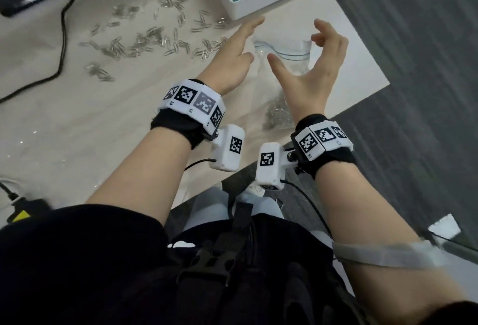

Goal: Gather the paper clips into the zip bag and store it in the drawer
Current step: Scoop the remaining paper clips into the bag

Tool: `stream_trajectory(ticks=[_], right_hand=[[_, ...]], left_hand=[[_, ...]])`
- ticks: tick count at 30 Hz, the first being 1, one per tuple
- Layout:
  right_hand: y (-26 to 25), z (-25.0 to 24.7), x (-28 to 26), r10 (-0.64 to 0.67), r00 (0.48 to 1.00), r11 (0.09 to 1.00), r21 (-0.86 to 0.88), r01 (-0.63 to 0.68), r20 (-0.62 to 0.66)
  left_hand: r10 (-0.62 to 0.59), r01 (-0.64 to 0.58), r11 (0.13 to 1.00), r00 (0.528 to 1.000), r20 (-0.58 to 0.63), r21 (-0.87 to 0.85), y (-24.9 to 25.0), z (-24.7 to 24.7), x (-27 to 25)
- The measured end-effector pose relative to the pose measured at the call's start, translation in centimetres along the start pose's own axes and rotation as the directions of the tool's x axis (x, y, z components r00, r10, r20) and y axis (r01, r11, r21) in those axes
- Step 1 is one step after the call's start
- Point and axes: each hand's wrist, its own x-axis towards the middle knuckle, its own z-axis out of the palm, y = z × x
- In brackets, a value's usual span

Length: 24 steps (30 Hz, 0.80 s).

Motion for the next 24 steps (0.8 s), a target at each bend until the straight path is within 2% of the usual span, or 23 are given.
stream_trajectory(ticks=[7, 9, 12, 15, 18, 21, 24], right_hand=[[-3.1, 4.7, 1.0, -0.235, 0.972, 0.960, -0.159, 0.229, -0.025], [-4.1, 6.4, 1.1, -0.239, 0.970, 0.962, -0.124, 0.241, 0.036], [-5.6, 9.1, 0.9, -0.197, 0.957, 0.978, -0.029, 0.208, 0.214], [-6.3, 12.2, 0.5, -0.132, 0.924, 0.989, -0.008, 0.144, 0.359], [-5.6, 15.2, 0.2, 0.044, 0.904, 0.998, -0.060, -0.021, 0.424], [-3.9, 17.2, 0.3, 0.275, 0.859, 0.950, -0.260, -0.174, 0.431], [-2.3, 18.3, 0.8, 0.423, 0.818, 0.875, -0.408, -0.259, 0.389]], left_hand=[[-0.092, 0.088, 0.994, 0.993, -0.072, -0.059, -3.1, -3.9, -0.2], [-0.111, 0.106, 0.993, 0.989, -0.097, -0.055, -4.0, -5.5, -0.1], [-0.123, 0.116, 0.992, 0.976, -0.181, -0.047, -5.6, -8.0, -0.3], [-0.152, 0.165, 0.986, 0.933, -0.325, 0.014, -8.0, -10.9, -0.7], [-0.249, 0.311, 0.948, 0.852, -0.461, 0.063, -11.1, -13.6, -1.0], [-0.346, 0.448, 0.888, 0.799, -0.493, 0.103, -14.4, -15.6, -1.1], [-0.461, 0.578, 0.806, 0.747, -0.479, 0.125, -16.6, -16.7, -1.0]])
